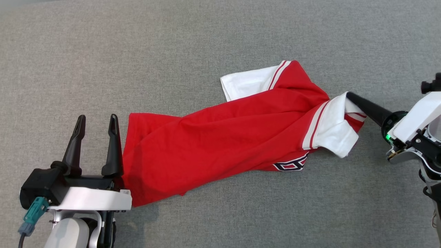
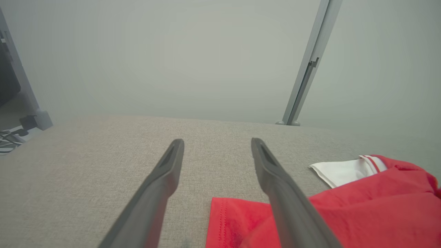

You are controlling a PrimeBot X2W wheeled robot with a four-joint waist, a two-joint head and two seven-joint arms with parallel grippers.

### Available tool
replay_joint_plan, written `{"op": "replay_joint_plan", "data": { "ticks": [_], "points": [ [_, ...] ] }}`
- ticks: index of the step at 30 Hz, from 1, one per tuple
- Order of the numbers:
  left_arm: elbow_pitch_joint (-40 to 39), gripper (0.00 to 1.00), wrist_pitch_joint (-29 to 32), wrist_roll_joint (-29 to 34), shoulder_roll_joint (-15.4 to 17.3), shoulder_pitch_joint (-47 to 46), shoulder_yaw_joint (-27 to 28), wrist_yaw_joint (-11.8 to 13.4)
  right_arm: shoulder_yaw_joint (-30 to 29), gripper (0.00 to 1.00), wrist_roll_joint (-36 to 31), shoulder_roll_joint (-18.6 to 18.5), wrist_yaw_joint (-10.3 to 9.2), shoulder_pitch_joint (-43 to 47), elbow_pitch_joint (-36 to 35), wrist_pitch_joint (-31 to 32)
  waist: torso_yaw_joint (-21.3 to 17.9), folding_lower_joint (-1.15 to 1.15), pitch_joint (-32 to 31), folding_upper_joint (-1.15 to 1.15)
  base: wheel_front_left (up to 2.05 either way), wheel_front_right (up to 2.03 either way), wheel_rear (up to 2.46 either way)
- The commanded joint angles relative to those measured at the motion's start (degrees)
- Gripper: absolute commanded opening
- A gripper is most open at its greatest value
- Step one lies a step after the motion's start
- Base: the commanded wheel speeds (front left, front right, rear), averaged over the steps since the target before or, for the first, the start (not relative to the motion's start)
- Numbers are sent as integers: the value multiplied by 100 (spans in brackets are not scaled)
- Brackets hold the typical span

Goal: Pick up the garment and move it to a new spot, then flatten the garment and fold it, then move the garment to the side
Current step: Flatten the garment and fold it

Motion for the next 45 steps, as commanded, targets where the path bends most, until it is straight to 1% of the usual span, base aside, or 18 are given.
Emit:
{"op": "replay_joint_plan", "data": {
  "ticks": [1, 5, 12, 16, 19, 20, 23, 26, 27, 28, 34, 39, 45],
  "points": [
    [26, 100, -35, 42, 5, -114, 0, -23, 0, 100, -67, -62, 0, -19, 18, -186, -6, 0, -6, 0, 0, 0, 0],
    [102, 100, -55, 56, 11, -132, -15, -17, 18, 100, -180, -145, 0, 234, -175, -963, -55, 0, -83, 0, 0, 0, 0],
    [160, 100, -71, 50, 73, 21, 51, 48, 45, 100, -720, -356, 0, 926, -778, -2901, -239, 0, -328, 0, 0, 0, 0],
    [137, 100, -53, 65, 144, 146, 91, 100, 141, 100, -1343, -487, 0, 1271, -996, -3909, -361, 0, -502, 0, 0, 0, 0],
    [102, 100, -30, 91, 198, 238, 116, 138, 171, 100, -1977, -558, 0, 1469, -1077, -4463, -439, 0, -638, 0, 0, 0, 0],
    [89, 100, -8, 92, 212, 281, 121, 151, 159, 100, -2154, -529, 0, 1538, -1100, -4592, -460, 0, -683, 0, 0, 0, 0],
    [59, 100, 43, 115, 268, 416, 119, 188, 100, 100, -2772, -481, 0, 1772, -1201, -4772, -505, 0, -821, 0, 0, 0, 0],
    [17, 100, 81, 124, 294, 565, 100, 222, -65, 100, -3343, -366, 0, 2069, -1323, -4749, -535, 0, -971, 0, 0, 0, 0],
    [9, 100, 101, 127, 302, 616, 90, 235, -133, 100, -3489, -301, 0, 2180, -1372, -4697, -544, 0, -1019, 0, 0, 0, 0],
    [9, 100, 101, 127, 302, 616, 90, 235, -133, 100, -3489, -301, 0, 2180, -1372, -4697, -544, 0, -1019, 0, 0, 0, 0],
    [-91, 100, 180, 84, 296, 849, 39, 284, -528, 100, -4368, 81, 0, 2778, -1944, -4320, -586, 0, -1220, 0, 0, 0, 0],
    [-161, 100, 224, 74, 294, 908, -4, 308, -674, 100, -4668, 371, 0, 3021, -2413, -3989, -614, 0, -1244, 0, 0, 0, 0],
    [-184, 100, 253, 72, 304, 830, -54, 307, -744, 100, -4742, 506, 0, 3093, -2634, -3757, -580, 0, -1223, 0, 0, 0, 0]
  ]
}}
